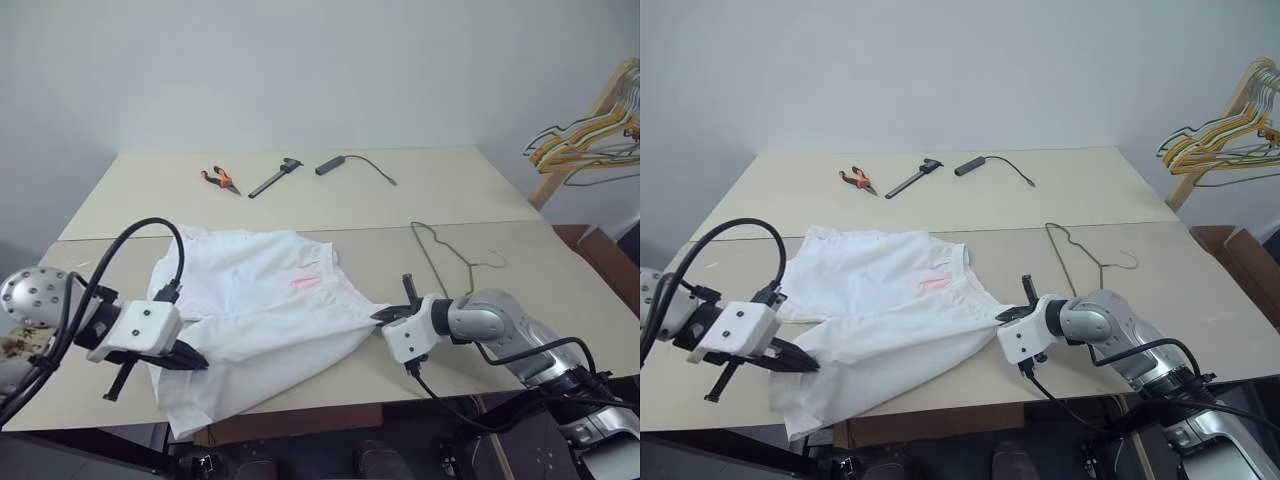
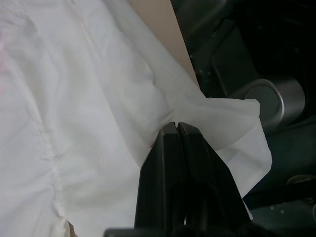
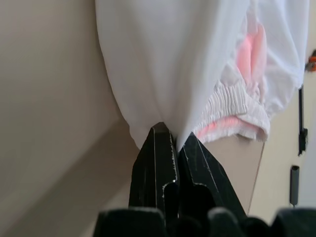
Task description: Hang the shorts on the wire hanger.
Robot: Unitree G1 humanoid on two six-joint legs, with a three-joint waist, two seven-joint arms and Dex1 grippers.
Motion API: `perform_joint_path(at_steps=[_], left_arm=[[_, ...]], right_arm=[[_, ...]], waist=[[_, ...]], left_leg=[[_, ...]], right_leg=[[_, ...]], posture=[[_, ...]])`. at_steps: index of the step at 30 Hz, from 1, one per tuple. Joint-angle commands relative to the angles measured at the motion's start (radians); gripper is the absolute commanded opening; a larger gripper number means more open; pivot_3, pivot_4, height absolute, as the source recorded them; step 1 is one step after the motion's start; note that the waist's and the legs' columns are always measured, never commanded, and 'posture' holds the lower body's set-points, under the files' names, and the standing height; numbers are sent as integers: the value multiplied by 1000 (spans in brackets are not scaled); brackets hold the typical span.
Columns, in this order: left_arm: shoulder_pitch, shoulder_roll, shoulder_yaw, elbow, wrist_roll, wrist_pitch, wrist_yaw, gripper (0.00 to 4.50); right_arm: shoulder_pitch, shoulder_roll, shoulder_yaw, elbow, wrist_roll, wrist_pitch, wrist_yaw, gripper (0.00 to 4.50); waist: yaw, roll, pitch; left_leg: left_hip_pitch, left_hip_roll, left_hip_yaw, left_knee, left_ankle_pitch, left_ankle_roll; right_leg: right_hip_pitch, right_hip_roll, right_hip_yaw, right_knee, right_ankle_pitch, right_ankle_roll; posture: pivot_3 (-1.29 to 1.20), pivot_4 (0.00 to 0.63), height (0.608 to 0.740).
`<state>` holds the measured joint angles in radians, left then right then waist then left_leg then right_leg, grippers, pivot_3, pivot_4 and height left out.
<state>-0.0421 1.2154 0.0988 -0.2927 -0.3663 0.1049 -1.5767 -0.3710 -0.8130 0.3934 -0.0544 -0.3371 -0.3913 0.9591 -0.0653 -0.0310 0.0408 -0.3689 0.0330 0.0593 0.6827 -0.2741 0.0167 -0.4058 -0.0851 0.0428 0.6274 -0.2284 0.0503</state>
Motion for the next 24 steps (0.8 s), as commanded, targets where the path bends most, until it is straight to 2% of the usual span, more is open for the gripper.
perform_joint_path(at_steps=[1, 3, 5, 7, 8, 10, 12, 15, 17, 18, 21, 22, 24], left_arm=[[24, 64, 46, 0, -52, -34, -34, 0], [-51, 60, 0, 70, -21, -69, -38, 0], [-174, 5, -55, 158, 24, -95, -23, 0], [-402, -120, -120, 320, 108, -100, 86, 0], [-536, -187, -151, 428, 171, -97, 158, 0], [-727, -275, -191, 610, 275, -130, 268, 0], [-1017, -370, -253, 919, 465, -234, 560, 0], [-1282, -450, -317, 1243, 633, -340, 903, 0], [-1487, -501, -344, 1420, 738, -346, 1293, 0], [-1559, -518, -342, 1475, 763, -346, 1436, 0], [-1683, -531, -328, 1556, 804, -402, 1738, 0], [-1707, -530, -328, 1569, 817, -423, 1808, 0], [-1722, -520, -325, 1577, 834, -493, 1919, 0]], right_arm=[[19, -145, -60, -171, 278, 32, 224, 60], [-24, -154, -76, -208, 411, 105, 287, 60], [-99, -100, -83, -173, 441, 170, 277, 60], [-243, 10, -83, -60, 394, 247, 202, 60], [-331, 71, -82, 14, 358, 309, 151, 60], [-460, 159, -82, 141, 294, 377, 63, 60], [-687, 285, -87, 401, 174, 455, -178, 60], [-896, 389, -100, 686, 76, 445, -449, 60], [-1073, 463, -178, 904, 71, 356, -793, 60], [-1131, 483, -213, 973, 79, 304, -914, 60], [-1201, 499, -287, 1071, 102, 97, -1121, 60], [-1210, 500, -301, 1089, 104, 39, -1163, 60], [-1177, 483, -287, 1101, 64, -77, -1219, 60]], waist=[[7, 1, 1], [14, 0, 0], [16, 1, 0], [20, 1, 1], [21, 0, 2], [24, -1, 1], [22, -2, 1], [17, -2, 0], [15, -2, -1], [15, -2, -1], [11, -2, -1], [7, -2, -1], [-5, -2, -1]], left_leg=[[0, 0, 0, 0, 0, 0], [1, 1, 0, -1, -1, 1], [3, 1, 0, 0, -1, 1], [5, 2, 1, 0, 1, -1], [12, 2, 1, 2, 3, -1], [15, 3, -2, 2, 7, -3], [16, 4, -3, 2, 9, -5], [9, 3, -4, 1, 11, -8], [-1, 3, -3, -2, 11, -9], [-8, 3, -3, -3, 11, -9], [-34, -1, -3, -7, 18, -25], [-37, -1, -2, -7, 17, -28], [-37, -3, -3, -12, 14, -26]], right_leg=[[0, 0, 0, 0, 0, 0], [1, 0, -1, -1, 0, 0], [2, 0, -1, 0, 0, -1], [4, 2, 0, 0, 0, -1], [11, 3, 0, 1, 0, 0], [16, 7, -1, 0, 2, 2], [17, 8, -2, 1, 6, -2], [8, 7, -1, 0, 10, -7], [-4, 6, 0, 4, 10, -7], [-12, 6, 0, 6, 10, -7], [-46, 1, -1, 16, 11, -6], [-53, 0, -1, 22, 11, -6], [-54, -2, -4, 20, 10, -5]], posture=[[-10, 0, 740], [-11, 0, 740], [-18, 0, 740], [-20, 0, 740], [-19, 0, 740], [-20, 0, 740], [-17, 0, 740], [-16, 0, 740], [-15, 0, 740], [-15, 0, 740], [-19, 0, 740], [-21, 0, 740], [-22, 0, 740]])
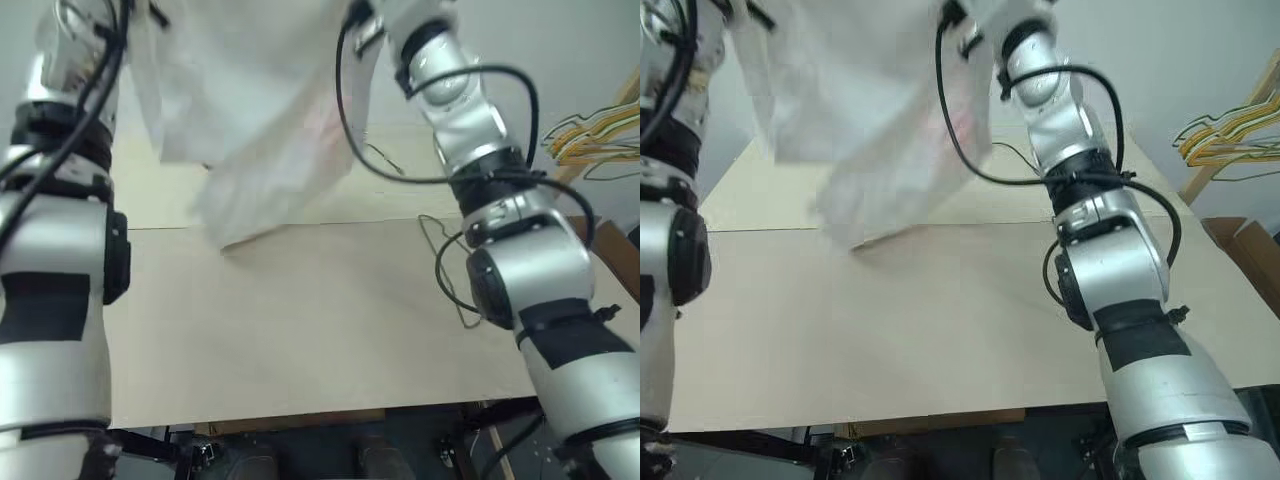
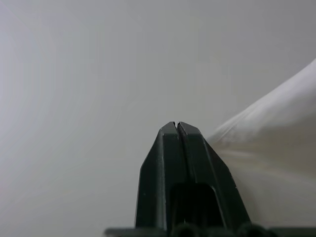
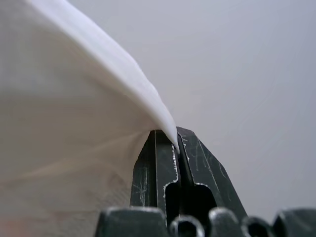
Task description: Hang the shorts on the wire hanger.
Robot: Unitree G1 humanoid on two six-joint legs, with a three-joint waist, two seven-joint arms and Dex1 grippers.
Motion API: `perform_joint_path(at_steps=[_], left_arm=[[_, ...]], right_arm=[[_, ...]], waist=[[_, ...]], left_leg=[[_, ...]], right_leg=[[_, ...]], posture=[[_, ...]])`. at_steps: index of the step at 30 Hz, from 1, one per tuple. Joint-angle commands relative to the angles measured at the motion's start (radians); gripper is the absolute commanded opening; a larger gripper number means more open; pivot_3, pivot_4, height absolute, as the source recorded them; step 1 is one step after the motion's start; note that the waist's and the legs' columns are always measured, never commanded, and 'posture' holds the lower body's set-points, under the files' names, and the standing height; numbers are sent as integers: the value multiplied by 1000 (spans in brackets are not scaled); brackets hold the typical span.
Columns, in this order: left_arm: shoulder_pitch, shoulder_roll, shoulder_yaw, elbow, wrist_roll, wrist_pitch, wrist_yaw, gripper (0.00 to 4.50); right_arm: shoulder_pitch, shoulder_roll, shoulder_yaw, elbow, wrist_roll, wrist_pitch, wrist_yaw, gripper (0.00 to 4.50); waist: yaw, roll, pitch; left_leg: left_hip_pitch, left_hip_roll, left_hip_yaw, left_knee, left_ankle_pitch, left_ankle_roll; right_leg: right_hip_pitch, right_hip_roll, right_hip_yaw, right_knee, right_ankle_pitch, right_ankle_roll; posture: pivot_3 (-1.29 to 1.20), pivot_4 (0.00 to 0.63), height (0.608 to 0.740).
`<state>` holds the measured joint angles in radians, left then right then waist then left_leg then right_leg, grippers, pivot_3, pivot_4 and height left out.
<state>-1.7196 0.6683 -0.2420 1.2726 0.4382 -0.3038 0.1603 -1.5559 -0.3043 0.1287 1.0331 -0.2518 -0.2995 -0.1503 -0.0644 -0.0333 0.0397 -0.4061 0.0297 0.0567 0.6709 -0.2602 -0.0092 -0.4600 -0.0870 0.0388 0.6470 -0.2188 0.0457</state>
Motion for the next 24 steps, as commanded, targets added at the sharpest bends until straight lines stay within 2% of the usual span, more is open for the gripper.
perform_joint_path(at_steps=[1, 5, 8, 10, 11, 14, 17, 20, 23, 24], left_arm=[[-47, 30, 14, 16, 37, -106, 212, 0], [75, 32, 44, -8, -21, -292, 55, 0], [285, 26, 105, -101, -182, -471, -265, 0], [405, 29, 138, -188, -291, -503, -453, 0], [507, 40, 148, -289, -374, -485, -570, 0], [932, 148, 146, -772, -643, -254, -888, 0], [1258, 298, 187, -1129, -772, -18, -1032, 0], [1432, 406, 249, -1298, -821, 106, -1117, 0], [1571, 522, 307, -1399, -853, 197, -1240, 0], [1621, 565, 325, -1433, -857, 229, -1285, 0]], right_arm=[[20, -34, -12, 22, -39, -208, -126, 60], [157, -104, 84, 29, -160, -335, -129, 60], [298, -172, 156, 2, -220, -442, -37, 60], [362, -207, 192, -13, -239, -513, 30, 60], [400, -224, 212, -23, -243, -548, 79, 60], [522, -279, 291, -47, -253, -714, 241, 60], [595, -297, 343, -64, -228, -818, 387, 60], [648, -302, 374, -100, -184, -876, 508, 60], [702, -320, 410, -150, -156, -914, 612, 60], [718, -330, 417, -169, -159, -914, 637, 60]], waist=[[-9, 0, 0], [-15, 0, 0], [-21, 1, 0], [-30, 0, 0], [-37, 1, 0], [-82, 1, 0], [-124, 1, 0], [-129, 1, 0], [-119, 1, 0], [-112, 1, 1]], left_leg=[[0, -2, 1, -3, -1, 1], [1, -9, 5, -4, -3, 5], [6, -10, 6, -1, -1, 7], [12, -10, 6, 0, 0, 9], [13, -10, 5, 2, 0, 9], [14, -9, 4, 7, -1, 11], [17, -8, -4, 8, -3, 14], [19, -6, -5, 9, -8, 24], [33, -6, -5, 9, -10, 26], [42, -5, -5, 8, -10, 27]], right_leg=[[0, -3, -2, -2, -1, 1], [5, -10, -2, -13, -3, 5], [17, -11, -3, -20, -3, 7], [25, -11, -3, -21, -3, 7], [27, -11, -3, -20, -3, 8], [27, -11, 1, -17, -2, 9], [28, -10, 6, -15, -1, 10], [31, -9, 5, -15, 0, 9], [45, -9, 5, -18, 0, 9], [54, -8, 5, -19, 0, 9]], posture=[[-20, 0, 740], [-14, 0, 740], [-8, 0, 740], [-6, 0, 740], [-5, 0, 740], [2, 0, 740], [11, 0, 740], [24, 0, 740], [25, 0, 740], [28, 0, 740]])
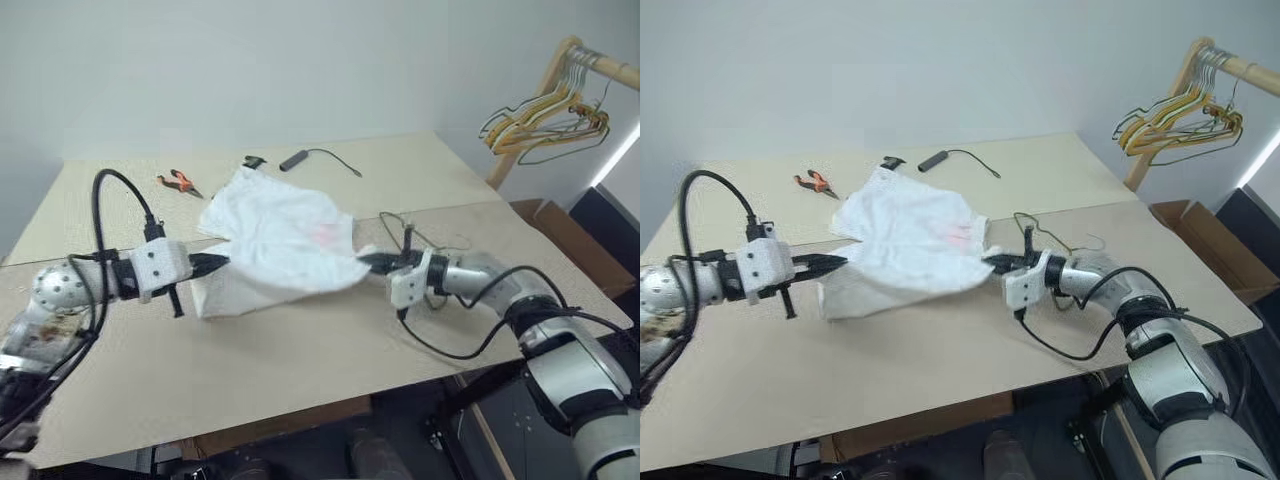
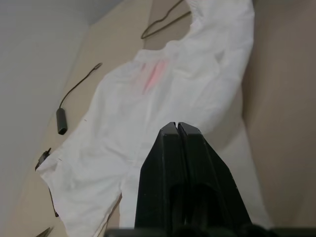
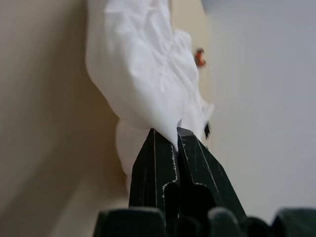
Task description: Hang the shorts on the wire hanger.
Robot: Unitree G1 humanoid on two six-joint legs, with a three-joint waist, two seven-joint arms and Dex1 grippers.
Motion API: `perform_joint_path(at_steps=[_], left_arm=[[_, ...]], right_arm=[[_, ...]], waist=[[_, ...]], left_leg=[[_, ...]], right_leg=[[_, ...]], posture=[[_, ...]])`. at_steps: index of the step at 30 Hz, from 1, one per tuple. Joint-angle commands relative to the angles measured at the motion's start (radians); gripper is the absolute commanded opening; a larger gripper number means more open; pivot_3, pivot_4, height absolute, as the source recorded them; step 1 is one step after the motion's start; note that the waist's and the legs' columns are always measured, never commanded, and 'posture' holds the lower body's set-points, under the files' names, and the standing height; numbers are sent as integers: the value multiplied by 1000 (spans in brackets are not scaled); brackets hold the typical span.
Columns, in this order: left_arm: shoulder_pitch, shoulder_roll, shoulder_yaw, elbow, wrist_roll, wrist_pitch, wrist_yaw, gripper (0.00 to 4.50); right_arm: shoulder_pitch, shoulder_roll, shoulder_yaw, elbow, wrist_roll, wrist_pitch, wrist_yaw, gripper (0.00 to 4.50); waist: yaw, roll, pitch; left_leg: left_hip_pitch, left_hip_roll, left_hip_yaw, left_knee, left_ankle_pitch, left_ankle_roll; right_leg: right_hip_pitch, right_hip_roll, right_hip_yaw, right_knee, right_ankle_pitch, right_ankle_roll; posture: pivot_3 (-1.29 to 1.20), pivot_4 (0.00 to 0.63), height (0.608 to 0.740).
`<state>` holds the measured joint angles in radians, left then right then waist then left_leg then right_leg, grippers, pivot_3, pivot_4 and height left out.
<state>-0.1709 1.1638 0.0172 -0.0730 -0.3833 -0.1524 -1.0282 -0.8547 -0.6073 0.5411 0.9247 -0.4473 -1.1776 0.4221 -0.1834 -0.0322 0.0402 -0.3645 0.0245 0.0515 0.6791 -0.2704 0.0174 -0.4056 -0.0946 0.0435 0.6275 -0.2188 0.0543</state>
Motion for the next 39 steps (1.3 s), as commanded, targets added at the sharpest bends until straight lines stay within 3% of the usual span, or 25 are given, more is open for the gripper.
perform_joint_path(at_steps=[1, 4, 12, 21, 24, 27, 32, 33, 36, 39], left_arm=[[108, 97, 82, -113, -38, 106, -123, 0], [242, 155, 152, -215, -39, 168, -201, 0], [470, 128, 264, -489, -19, 316, -264, 0], [596, 56, 311, -589, 43, 349, -290, 0], [645, 49, 335, -578, 36, 311, -366, 620], [671, 25, 364, -591, 44, 304, -374, 1617], [634, 5, 557, -564, -92, 343, -478, 3234], [595, 11, 579, -538, -118, 359, -476, 3240], [417, 6, 532, -463, -177, 403, -386, 3240], [212, -72, 409, -436, -219, 468, -231, 3240]], right_arm=[[30, -34, 6, -76, 36, -33, 82, 60], [75, -69, 0, -137, -6, -30, 101, 60], [213, -142, -45, -314, -21, 66, 121, 60], [558, -282, -99, -805, 174, 346, 285, 60], [617, -290, -121, -904, 208, 454, 325, 721], [654, -310, -159, -958, 231, 504, 348, 1783], [800, -450, -316, -1104, 473, 697, 436, 3487], [835, -479, -370, -1138, 561, 792, 455, 3779], [863, -508, -512, -1168, 762, 1012, 475, 3779], [812, -469, -575, -1144, 805, 1202, 411, 3779]], waist=[[14, 1, 1], [45, 1, 1], [85, 1, 1], [106, 1, 1], [107, 1, 1], [113, 1, 1], [133, 0, 1], [139, 0, 1], [143, 0, 1], [142, -1, 0]], left_leg=[[9, 2, 0, -1, -1, 1], [26, 5, 4, -2, -2, 1], [25, 7, 10, -3, -2, 1], [25, 7, 11, -3, -4, 0], [26, 8, 15, -3, -5, 0], [26, 9, 16, -2, -5, -1], [26, 9, 16, -1, -6, -2], [25, 8, 16, -2, -6, -2], [26, 8, 16, -1, -7, -2], [27, 9, 16, -1, -7, -2]], right_leg=[[9, 1, 0, -1, -1, 0], [23, 1, -1, -2, -9, -1], [19, 4, 1, 1, -7, -7], [19, 5, 1, 1, -11, -7], [18, 5, 1, 1, -17, -11], [18, 5, 1, 2, -19, -9], [18, 4, -1, 1, -22, -7], [18, 5, -1, 1, -22, -7], [19, 5, -1, 2, -23, -7], [20, 5, -1, 2, -23, -6]], posture=[[27, 0, 740], [17, 0, 740], [1, 0, 740], [-23, 0, 740], [-32, 0, 740], [-41, 0, 740], [-30, 0, 740], [-28, 0, 740], [-34, 0, 740], [-44, 0, 740]])
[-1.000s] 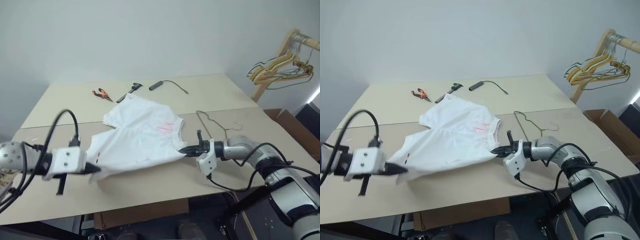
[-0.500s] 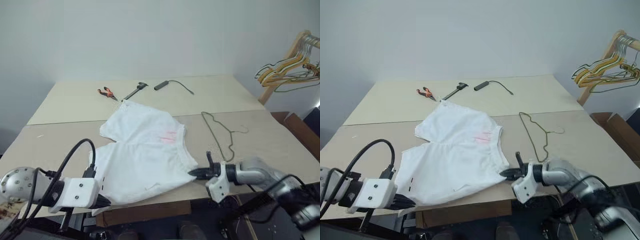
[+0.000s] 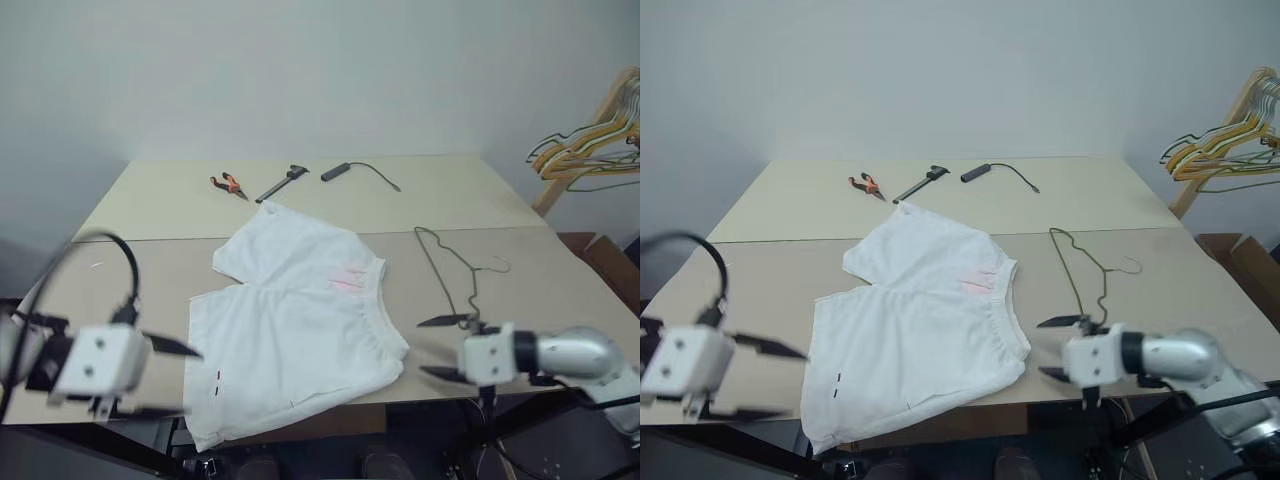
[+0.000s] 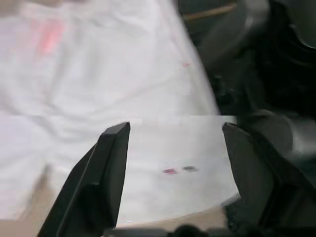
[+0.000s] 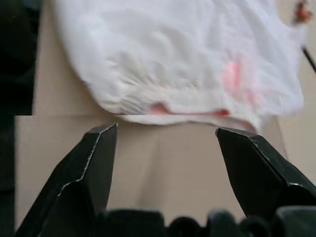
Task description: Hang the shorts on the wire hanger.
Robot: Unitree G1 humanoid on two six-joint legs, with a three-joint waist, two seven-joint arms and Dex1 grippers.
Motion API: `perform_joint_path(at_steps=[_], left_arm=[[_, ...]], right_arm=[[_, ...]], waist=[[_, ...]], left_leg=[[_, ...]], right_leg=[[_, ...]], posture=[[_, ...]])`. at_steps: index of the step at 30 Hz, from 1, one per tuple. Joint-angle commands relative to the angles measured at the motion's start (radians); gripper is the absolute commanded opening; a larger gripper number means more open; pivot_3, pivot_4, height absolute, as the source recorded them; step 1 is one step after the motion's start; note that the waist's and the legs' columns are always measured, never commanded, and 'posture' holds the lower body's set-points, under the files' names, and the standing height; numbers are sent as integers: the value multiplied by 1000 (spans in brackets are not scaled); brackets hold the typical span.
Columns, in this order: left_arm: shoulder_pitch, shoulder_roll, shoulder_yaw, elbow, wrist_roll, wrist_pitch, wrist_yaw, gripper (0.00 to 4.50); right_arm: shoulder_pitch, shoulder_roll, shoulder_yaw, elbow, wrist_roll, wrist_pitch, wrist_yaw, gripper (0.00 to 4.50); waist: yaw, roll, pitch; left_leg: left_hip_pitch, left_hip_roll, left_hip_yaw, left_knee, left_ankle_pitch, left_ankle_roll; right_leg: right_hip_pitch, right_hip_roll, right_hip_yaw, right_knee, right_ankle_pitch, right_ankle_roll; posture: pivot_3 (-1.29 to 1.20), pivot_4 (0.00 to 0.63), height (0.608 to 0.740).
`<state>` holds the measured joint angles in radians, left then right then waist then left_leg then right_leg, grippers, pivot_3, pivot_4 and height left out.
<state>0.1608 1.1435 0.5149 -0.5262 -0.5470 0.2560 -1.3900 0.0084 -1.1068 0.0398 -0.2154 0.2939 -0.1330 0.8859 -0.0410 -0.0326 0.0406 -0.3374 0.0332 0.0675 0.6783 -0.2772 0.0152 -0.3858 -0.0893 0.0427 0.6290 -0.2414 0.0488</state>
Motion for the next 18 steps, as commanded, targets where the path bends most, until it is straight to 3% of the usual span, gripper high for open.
perform_joint_path(at_steps=[1, 5, 9, 13, 17, 18], left_arm=[[-186, -91, -128, 19, -84, 105, 193, 3240], [-369, -231, -247, 14, -150, 225, 360, 3240], [-471, -308, -327, 14, -220, 308, 401, 3240], [-496, -323, -362, 28, -224, 318, 379, 3240], [-492, -319, -378, 36, -208, 306, 354, 3240], [-488, -319, -377, 36, -207, 304, 351, 3240]], right_arm=[[-78, 46, -74, 14, 40, 219, -85, 3779], [-218, 109, -7, 68, -57, 593, -216, 3779], [-376, 192, 118, 173, -165, 913, -286, 3779], [-483, 266, 175, 286, -194, 1065, -290, 3779], [-559, 320, 197, 451, -235, 1092, -310, 3779], [-577, 332, 195, 500, -241, 1090, -312, 3609]], waist=[[-1, -1, -2], [-10, -4, -4], [-25, -4, -4], [-35, -4, -4], [-42, -4, -4], [-45, -4, -4]], left_leg=[[0, 0, 0, 0, 0, 0], [-2, 0, 0, 0, 0, 0], [-10, -1, -2, 1, -1, -1], [-19, -2, -3, 1, -2, 0], [-23, -2, -3, 1, -2, 1], [-23, -2, -3, 1, -2, 1]], right_leg=[[0, 0, 0, 0, 0, 0], [-1, 1, 1, 0, 7, 5], [-5, 2, 1, -2, 11, -1], [-13, 3, 1, -4, 11, -1], [-18, 3, 1, -3, 11, -1], [-17, 3, 1, -4, 11, -1]], posture=[[-49, 0, 740], [-66, 0, 740], [-81, 0, 740], [-88, 0, 740], [-79, 0, 740], [-76, 0, 740]])
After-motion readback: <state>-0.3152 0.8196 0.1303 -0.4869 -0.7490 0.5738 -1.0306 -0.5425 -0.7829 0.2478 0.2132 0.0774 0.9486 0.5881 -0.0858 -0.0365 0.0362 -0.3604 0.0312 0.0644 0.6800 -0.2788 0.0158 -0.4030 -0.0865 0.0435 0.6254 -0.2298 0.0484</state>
